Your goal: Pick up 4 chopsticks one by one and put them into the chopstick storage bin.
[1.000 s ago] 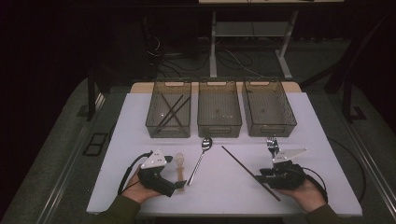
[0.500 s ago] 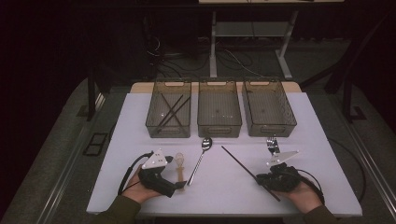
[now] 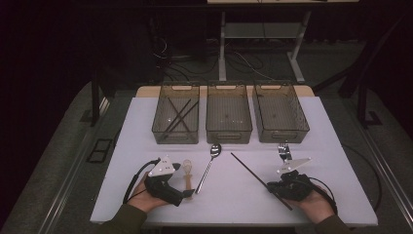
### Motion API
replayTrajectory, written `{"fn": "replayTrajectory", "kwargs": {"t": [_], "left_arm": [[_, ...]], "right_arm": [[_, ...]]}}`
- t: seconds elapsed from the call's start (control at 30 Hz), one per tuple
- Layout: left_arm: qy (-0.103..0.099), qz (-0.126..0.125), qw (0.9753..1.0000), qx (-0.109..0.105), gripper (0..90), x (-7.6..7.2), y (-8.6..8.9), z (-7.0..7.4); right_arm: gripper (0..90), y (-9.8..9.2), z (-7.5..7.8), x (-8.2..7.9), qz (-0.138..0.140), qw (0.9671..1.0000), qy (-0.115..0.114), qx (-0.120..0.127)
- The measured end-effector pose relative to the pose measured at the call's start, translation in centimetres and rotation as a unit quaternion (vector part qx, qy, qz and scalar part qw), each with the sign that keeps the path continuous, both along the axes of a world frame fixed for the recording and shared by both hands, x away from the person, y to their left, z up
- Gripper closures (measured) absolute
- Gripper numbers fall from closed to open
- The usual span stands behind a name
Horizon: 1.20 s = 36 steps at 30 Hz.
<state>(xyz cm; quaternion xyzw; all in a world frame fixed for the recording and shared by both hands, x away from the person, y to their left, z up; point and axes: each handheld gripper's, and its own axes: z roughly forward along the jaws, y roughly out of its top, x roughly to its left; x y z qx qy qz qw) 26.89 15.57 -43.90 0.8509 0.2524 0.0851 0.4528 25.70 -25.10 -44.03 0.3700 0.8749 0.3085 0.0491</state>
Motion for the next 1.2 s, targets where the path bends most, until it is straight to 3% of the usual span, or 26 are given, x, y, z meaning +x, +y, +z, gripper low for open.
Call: {"fn": "replayTrajectory", "kwargs": {"t": [0.67,1.2], "left_arm": [[-0.002,-0.001,1.0,-0.002,0.0,0.0,0.0,0.1],[-0.001,-0.001,1.0,-0.004,0.0,0.0,0.0,0.1]], "right_arm": [[84.6,0.2,0.2,0.0,-0.01,0.9999,-0.001,-0.001],[84.6,-0.4,1.6,-0.2,-0.006,0.9995,-0.019,0.026]]}}
